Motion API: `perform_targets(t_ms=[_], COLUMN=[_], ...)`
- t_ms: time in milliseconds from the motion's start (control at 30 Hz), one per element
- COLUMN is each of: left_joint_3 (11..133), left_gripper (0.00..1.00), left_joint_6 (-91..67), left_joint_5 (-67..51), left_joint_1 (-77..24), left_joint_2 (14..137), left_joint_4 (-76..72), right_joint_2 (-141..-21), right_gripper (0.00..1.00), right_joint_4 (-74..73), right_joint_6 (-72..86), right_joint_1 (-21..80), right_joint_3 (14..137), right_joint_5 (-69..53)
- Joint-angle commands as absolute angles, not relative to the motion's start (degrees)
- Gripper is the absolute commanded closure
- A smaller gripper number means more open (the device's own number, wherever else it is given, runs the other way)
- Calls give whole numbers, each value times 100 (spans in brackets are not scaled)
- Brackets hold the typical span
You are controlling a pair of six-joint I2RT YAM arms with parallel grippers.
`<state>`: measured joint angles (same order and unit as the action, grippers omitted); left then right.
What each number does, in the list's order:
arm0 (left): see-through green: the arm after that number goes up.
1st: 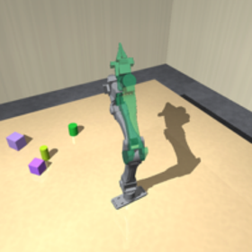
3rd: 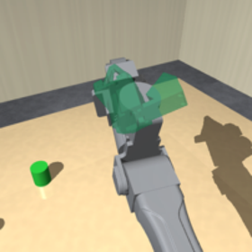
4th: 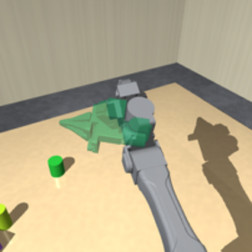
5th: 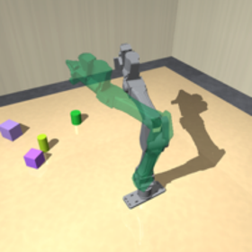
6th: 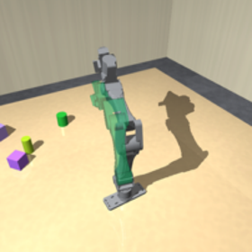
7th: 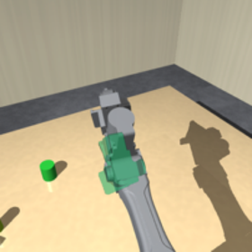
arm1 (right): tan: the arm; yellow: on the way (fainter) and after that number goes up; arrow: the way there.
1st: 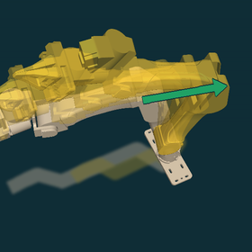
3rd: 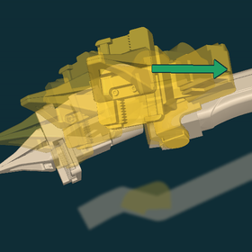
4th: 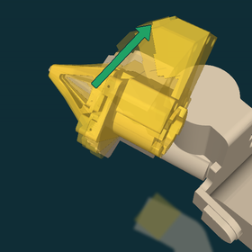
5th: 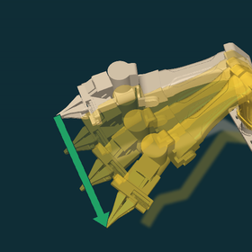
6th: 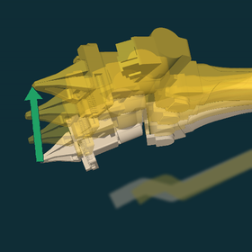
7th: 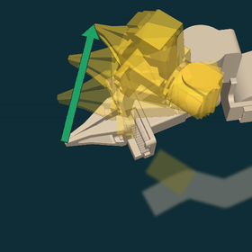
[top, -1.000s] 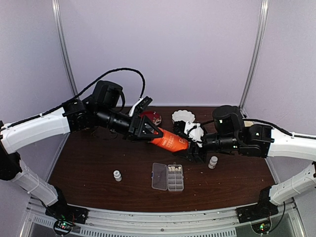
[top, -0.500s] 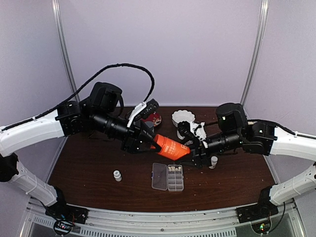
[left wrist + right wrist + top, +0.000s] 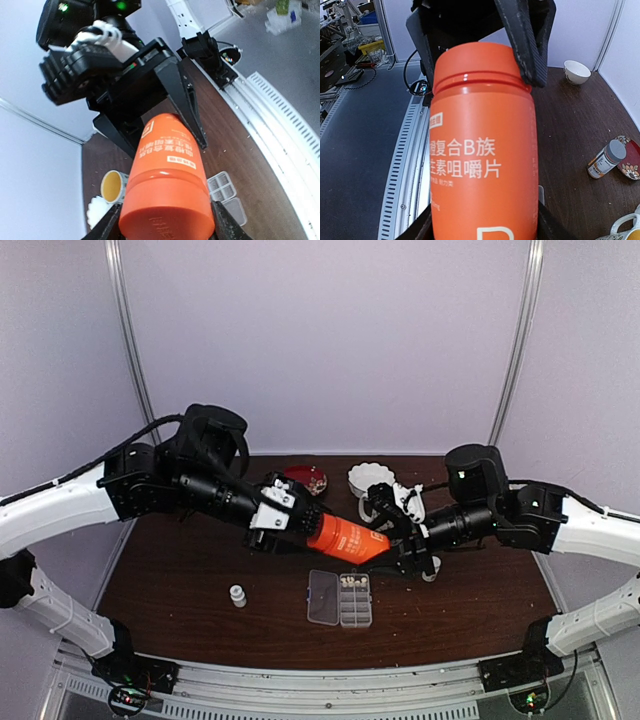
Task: Sort the pills into containers
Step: Screw the lid of the pill bottle onto the pill bottle.
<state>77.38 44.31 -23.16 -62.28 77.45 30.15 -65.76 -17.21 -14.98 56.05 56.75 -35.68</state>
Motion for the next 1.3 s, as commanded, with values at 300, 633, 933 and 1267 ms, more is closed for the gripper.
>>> perform_targets(t_ms=[300, 633, 933, 1267], left_joint_3=[7055, 6797, 7105, 7025], left_gripper=[3, 3, 2, 2], left_joint_6=[7159, 2806, -853, -2632], left_joint_5=[-537, 264, 223, -496], left_joint_1=[-6641, -6643, -6626, -6302], left_joint_2=[7275, 6358, 6198, 6110], left_joint_4=[1854, 1561, 2029, 1884], right_joint_2=[-6268, -6000, -5959, -6141], right_gripper=[100, 100, 100, 100], right_joint_4=[-1536, -1517, -1221, -789], right_joint_6=[-1144, -1472, -1882, -2108], right_joint_1=[5660, 5658, 5932, 6179], right_joint_3=[5643, 5467, 5479, 5552], right_joint_5=[-4172, -3252, -1849, -1355])
